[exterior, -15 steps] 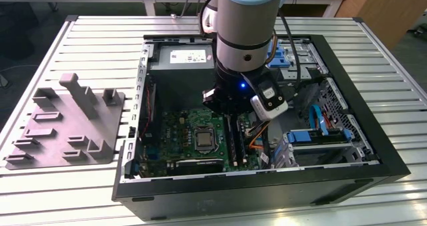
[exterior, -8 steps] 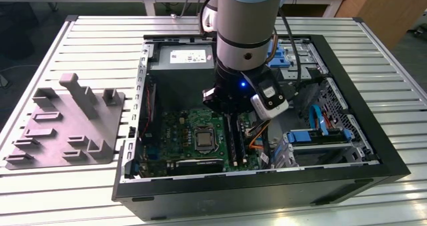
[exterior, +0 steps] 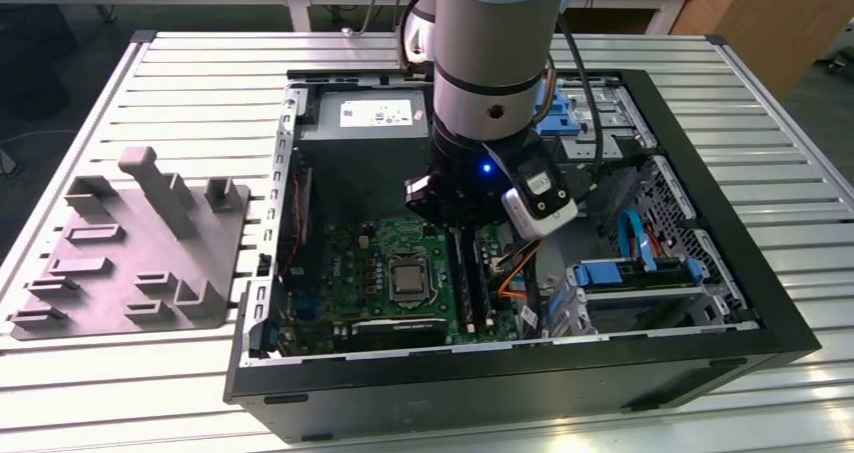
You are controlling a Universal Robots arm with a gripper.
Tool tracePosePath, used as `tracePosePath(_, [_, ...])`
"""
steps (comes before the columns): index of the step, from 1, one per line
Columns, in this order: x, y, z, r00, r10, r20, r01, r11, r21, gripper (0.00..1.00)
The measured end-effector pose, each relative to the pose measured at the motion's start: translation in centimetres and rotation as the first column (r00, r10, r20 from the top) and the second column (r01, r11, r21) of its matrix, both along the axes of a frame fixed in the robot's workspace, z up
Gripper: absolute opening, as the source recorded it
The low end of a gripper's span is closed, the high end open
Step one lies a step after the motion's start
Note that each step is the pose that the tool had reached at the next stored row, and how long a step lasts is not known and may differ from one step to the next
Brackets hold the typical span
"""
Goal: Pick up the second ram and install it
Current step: 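Insert the second ram into the second slot, then press down the second ram until it locks into place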
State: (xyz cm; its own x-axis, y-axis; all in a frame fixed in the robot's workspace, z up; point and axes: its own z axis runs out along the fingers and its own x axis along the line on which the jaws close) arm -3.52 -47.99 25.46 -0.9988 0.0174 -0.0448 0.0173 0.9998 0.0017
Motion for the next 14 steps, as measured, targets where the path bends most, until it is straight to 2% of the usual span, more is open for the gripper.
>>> tracePosePath(8, [0.01, 0.04, 0.32, 1.0, 0.0, 0.0, 0.0, 1.0, 0.0019, 0.1])
tracePosePath(14, [0.0, 0.47, 0.26, 1.0, 0.0, 0.0, 0.0, 1.0, 0.0058, 0.1])
